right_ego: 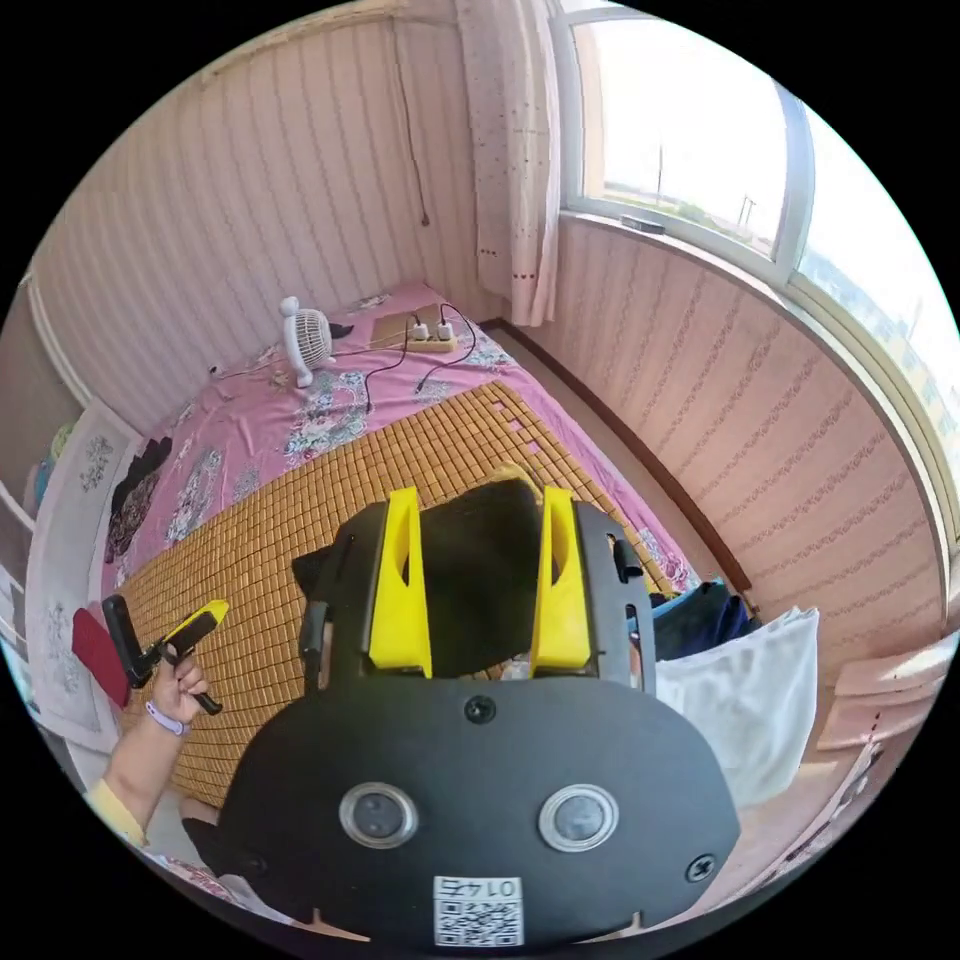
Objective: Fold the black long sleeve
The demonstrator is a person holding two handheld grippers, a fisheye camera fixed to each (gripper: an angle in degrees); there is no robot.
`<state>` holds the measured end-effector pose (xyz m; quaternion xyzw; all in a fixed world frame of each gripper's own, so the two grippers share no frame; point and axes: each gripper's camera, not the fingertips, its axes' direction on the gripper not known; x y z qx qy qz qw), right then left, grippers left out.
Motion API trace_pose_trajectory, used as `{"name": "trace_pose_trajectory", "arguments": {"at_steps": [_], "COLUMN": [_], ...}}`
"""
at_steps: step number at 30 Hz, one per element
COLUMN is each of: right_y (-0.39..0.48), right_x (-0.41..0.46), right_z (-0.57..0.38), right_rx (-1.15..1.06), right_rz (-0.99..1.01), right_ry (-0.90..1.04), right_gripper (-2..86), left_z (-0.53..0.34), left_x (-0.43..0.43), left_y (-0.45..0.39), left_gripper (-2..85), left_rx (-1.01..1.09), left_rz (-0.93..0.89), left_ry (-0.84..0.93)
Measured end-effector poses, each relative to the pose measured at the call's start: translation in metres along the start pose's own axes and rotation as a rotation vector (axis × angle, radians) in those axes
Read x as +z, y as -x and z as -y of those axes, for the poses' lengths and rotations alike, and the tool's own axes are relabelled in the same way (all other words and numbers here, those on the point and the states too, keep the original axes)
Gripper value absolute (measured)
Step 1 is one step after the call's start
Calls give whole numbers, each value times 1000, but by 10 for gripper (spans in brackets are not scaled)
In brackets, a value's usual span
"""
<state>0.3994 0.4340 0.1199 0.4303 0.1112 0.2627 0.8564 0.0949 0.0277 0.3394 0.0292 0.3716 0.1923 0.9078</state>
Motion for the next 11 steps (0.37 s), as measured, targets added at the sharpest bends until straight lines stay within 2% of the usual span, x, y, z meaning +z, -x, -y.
{"name": "trace_pose_trajectory", "arguments": {"at_steps": [2, 4, 6, 11], "right_y": [5, 20, 46, 69], "right_x": [3, 1, -4, -20], "right_z": [-29, -76, -163, -350], "right_rx": [-5, -123, -298, -311], "right_rz": [60, 112, 103, 197], "right_ry": [-84, -141, -119, 62], "right_gripper": [149, 145, 137, 89], "left_z": [-23, -68, -112, -245], "left_x": [-20, -62, -103, -239], "left_y": [16, 26, 35, 46], "left_gripper": [-8, -9, -10, -10], "left_rx": [36, 147, 192, 115], "left_rz": [-18, 66, 131, 326], "left_ry": [-10, 43, 87, 60]}}
